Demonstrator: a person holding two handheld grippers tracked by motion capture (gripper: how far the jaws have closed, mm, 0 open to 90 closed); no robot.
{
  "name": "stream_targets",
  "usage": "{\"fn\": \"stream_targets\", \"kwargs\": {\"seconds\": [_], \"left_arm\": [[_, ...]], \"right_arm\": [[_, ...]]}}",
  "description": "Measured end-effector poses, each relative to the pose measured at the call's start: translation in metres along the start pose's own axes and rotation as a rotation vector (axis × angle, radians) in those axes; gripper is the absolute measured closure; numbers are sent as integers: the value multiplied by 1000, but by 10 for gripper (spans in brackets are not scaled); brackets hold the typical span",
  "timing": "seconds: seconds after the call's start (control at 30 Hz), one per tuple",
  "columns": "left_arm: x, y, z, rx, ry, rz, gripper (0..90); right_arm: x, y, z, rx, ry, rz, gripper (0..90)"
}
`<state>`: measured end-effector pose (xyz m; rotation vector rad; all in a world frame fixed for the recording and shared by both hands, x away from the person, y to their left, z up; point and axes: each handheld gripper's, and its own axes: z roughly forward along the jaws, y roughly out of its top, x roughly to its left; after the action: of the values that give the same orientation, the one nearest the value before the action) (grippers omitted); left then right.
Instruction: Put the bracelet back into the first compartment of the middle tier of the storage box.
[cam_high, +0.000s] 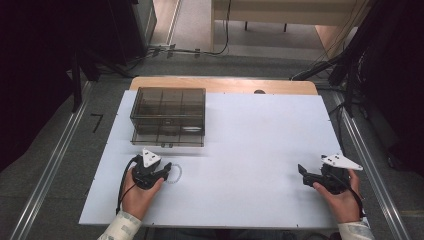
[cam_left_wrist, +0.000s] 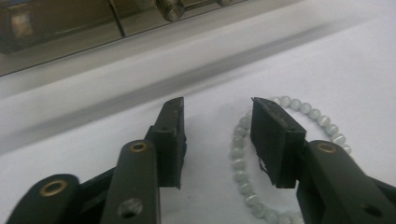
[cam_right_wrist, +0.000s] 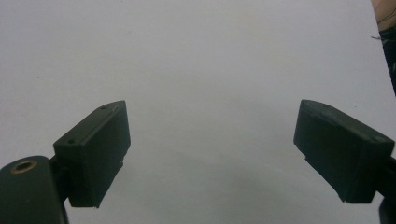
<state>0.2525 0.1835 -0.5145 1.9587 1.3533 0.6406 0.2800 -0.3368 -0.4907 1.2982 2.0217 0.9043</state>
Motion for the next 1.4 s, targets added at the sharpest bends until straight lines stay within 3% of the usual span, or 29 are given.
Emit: {"fn": "stream_targets", "kwargs": {"seconds": [0.17, 0.57, 1.0, 1.4], "left_arm": [[0, 0, 0, 1, -9, 2, 596], [-1, 0, 0, -8, -31, -5, 759], [-2, 0, 1, -11, -40, -2, 854], [-2, 0, 1, -11, -41, 4, 867]], "right_arm": [[0, 0, 1, 3, 1, -7, 94], [0, 0, 1, 5, -1, -7, 93], [0, 0, 1, 5, -2, -8, 93], [0, 0, 1, 5, -3, -7, 93]]}}
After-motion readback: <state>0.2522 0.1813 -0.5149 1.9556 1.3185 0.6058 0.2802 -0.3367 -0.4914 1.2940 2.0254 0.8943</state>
